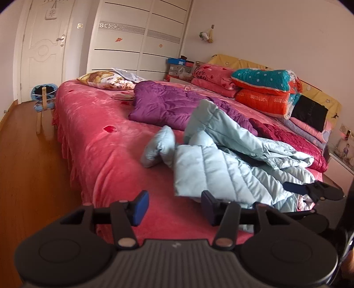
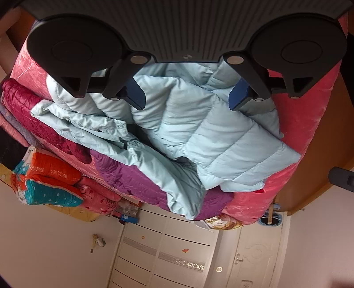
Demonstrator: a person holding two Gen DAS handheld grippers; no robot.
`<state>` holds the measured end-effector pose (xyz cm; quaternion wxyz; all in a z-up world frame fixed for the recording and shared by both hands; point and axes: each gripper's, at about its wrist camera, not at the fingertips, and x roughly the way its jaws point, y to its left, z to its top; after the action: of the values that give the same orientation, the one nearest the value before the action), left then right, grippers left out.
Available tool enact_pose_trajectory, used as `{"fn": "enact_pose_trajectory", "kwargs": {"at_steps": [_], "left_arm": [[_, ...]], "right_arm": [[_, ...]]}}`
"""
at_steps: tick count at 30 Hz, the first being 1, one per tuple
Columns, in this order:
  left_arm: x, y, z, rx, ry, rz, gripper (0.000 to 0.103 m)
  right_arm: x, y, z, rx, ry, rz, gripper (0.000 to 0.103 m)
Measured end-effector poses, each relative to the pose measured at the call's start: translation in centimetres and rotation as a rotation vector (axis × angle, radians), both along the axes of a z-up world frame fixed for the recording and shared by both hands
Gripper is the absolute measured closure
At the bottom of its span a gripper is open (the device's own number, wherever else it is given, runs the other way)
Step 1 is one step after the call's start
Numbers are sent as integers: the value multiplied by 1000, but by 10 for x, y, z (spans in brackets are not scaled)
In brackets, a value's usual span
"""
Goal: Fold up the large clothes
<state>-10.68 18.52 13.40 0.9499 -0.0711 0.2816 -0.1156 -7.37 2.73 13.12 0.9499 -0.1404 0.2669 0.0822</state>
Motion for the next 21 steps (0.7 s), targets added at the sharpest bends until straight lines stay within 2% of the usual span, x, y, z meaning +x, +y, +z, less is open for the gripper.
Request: {"fn": "enact_pose_trajectory", "kwargs": {"at_steps": [7, 9, 11, 15, 16, 17, 21], "left_arm": [[-4, 16, -5, -20, -22, -2, 34], [-4, 16, -7, -18, -23, -9, 32], [-4, 16, -8, -19, -19, -14, 30], [-3, 14, -12, -14, -9, -23, 27], [-2, 13, -13, -11, -4, -27, 26], [-2, 11, -14, -8, 2, -33, 26], [1, 0, -17, 0, 20, -56, 23]], "right_arm": [[19, 49, -20, -135, -31, 43, 10], [27, 58, -23, -179, -67, 18, 28], [32, 64, -25, -193, -86, -11, 56], [48, 55, -26, -174, -99, -79, 77], [51, 48, -23, -155, -105, -97, 86], [51, 44, -20, -139, -117, -117, 91], [46, 16, 2, -73, -186, -217, 93]]}}
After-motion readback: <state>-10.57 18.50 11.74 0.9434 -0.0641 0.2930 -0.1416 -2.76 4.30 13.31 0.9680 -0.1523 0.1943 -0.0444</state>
